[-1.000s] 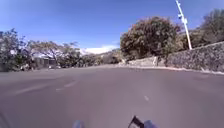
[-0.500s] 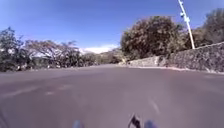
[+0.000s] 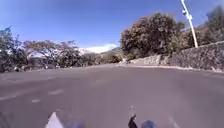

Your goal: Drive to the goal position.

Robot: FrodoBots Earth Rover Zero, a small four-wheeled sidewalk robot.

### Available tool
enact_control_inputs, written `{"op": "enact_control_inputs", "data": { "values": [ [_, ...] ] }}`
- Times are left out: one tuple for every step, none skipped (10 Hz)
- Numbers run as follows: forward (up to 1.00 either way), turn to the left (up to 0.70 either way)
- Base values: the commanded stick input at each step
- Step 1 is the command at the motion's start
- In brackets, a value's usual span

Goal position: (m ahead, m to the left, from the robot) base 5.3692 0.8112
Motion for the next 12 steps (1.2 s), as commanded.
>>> {"op": "enact_control_inputs", "data": {
  "values": [
    [0.85, 0.00],
    [0.85, 0.00],
    [0.85, 0.00],
    [0.85, 0.00],
    [0.85, 0.00],
    [0.85, 0.00],
    [0.85, 0.00],
    [0.85, 0.00],
    [0.85, 0.00],
    [0.85, 0.00],
    [0.85, 0.00],
    [0.85, 0.00]
  ]
}}
